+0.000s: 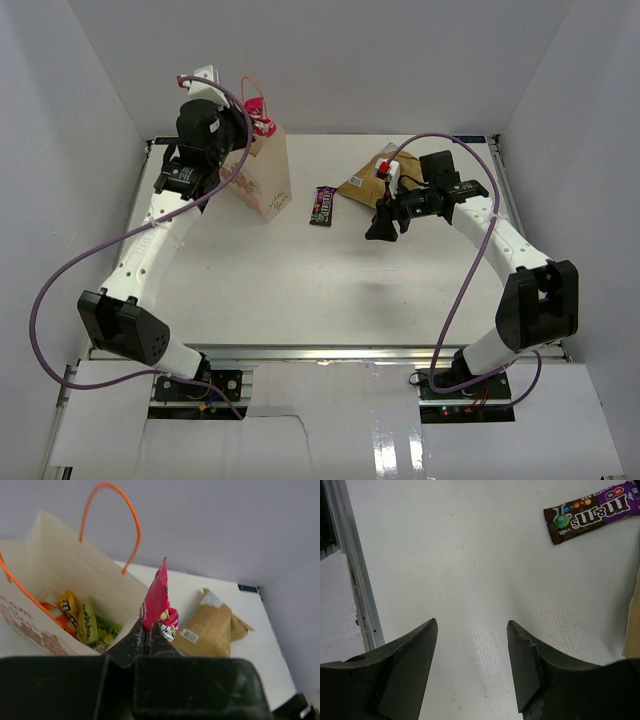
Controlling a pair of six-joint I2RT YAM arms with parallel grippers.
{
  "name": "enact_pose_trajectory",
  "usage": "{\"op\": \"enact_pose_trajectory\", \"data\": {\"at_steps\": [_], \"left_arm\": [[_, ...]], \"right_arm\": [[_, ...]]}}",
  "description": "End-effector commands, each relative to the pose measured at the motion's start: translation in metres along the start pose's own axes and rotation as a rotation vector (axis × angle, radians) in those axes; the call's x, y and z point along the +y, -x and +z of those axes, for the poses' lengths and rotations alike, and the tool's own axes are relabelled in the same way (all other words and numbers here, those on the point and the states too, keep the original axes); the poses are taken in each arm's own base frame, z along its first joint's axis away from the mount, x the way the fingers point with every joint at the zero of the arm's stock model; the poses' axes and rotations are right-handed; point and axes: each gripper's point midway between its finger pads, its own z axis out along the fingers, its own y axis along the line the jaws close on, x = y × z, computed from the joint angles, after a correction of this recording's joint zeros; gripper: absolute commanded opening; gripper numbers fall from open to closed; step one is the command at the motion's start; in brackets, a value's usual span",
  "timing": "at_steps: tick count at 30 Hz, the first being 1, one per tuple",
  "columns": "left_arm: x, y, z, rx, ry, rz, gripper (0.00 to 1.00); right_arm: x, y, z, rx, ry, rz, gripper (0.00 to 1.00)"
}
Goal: Place the snacks into the paper bag
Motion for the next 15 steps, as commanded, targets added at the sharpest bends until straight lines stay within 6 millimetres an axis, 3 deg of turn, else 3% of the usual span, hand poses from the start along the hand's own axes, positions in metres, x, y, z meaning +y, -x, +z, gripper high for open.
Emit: {"op": "enact_pose_trajectory", "data": {"at_steps": [1,6,13,14,15], "left_arm": [[0.023,0.031,0.012,-0.073,0.125,0.023,0.0],[0.041,0.037,0.037,-0.064,0.217,0.074,0.0],[0.053,0.029,0.052,-0.036,0.249,0.119,0.0],[0.054,0.028,0.053,-0.032,0.247,0.12,0.04],[0.053,0.026,0.054,-0.024,0.243,0.124,0.17]], "right_arm": [[-0.007,0.003,-0.002,-0.014,-0.037,0.005,0.64],[-0.015,0.003,-0.002,-0.011,-0.087,0.021,0.64],[-0.049,0.01,-0.004,-0.024,-0.275,0.096,0.65],[-0.051,0.011,-0.002,-0.03,-0.292,0.145,0.66],[-0.062,0.015,-0.002,-0.043,-0.357,0.163,0.66]]}}
